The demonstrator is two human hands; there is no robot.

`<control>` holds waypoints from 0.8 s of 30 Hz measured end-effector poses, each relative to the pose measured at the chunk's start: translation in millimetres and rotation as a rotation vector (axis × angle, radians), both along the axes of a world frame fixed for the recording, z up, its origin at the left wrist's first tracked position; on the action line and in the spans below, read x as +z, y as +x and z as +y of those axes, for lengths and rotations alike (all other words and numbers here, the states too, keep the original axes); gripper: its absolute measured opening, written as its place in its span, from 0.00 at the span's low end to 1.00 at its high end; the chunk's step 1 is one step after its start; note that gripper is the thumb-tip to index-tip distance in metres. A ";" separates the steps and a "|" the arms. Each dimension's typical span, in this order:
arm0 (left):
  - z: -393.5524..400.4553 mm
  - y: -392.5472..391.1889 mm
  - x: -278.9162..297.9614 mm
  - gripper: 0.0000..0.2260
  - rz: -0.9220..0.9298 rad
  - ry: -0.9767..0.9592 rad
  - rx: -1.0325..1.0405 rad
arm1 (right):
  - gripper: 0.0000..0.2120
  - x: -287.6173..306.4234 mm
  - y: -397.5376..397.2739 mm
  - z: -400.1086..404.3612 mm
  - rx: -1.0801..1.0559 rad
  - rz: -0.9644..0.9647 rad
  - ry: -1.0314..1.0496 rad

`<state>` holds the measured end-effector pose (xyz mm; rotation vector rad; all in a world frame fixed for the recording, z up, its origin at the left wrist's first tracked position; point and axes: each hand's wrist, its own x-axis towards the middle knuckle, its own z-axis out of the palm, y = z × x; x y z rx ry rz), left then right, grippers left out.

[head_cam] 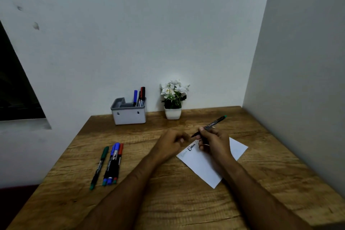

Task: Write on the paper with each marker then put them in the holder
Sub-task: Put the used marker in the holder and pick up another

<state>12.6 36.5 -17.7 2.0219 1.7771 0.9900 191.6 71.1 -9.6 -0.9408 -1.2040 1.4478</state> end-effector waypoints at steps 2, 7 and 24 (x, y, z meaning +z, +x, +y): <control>-1.2 -0.2 -5.3 0.17 0.018 -0.022 -0.064 | 0.11 -1.1 -0.4 2.3 -0.031 -0.001 0.002; 2.5 -3.4 -3.7 0.20 -0.062 -0.044 -0.152 | 0.07 -0.9 -5.8 9.2 -0.090 -0.070 0.019; 18.3 -12.2 -22.7 0.14 -0.003 -0.100 -0.131 | 0.02 -5.0 -3.8 -8.9 0.043 -0.457 0.314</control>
